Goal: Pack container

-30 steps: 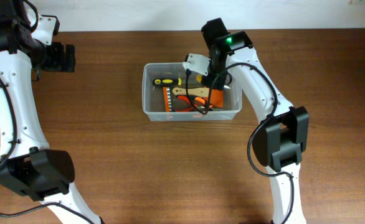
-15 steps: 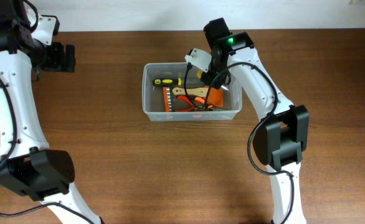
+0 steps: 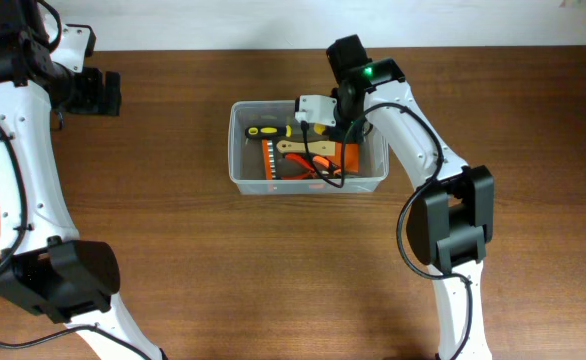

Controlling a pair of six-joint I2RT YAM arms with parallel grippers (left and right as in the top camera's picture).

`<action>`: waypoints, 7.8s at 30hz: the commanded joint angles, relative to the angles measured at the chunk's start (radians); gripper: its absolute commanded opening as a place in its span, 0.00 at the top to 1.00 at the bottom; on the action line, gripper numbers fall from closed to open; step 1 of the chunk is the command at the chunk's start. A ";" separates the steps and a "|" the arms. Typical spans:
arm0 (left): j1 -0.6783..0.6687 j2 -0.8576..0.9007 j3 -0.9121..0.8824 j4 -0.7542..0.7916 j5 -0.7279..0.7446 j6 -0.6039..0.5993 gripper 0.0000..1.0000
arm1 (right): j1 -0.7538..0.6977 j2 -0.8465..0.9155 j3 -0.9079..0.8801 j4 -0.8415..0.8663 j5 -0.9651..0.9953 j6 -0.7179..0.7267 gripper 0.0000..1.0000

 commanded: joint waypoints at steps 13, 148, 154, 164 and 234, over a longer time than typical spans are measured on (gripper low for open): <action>0.002 -0.028 0.013 0.002 0.007 -0.010 0.01 | -0.019 0.002 -0.023 0.056 -0.048 0.047 0.01; 0.002 -0.036 0.016 -0.072 0.014 -0.133 0.01 | -0.270 -1.035 0.277 -0.421 0.029 1.086 0.01; 0.002 -0.036 0.016 -0.072 0.014 -0.133 0.01 | -0.332 -1.252 0.021 -0.264 0.036 1.086 0.01; 0.002 -0.036 0.016 -0.072 0.014 -0.133 0.01 | -0.361 -1.749 -0.767 0.141 0.073 1.083 0.01; -0.071 -0.200 0.015 -0.072 0.014 -0.133 0.01 | -0.359 -2.355 -1.999 0.393 0.081 1.087 0.01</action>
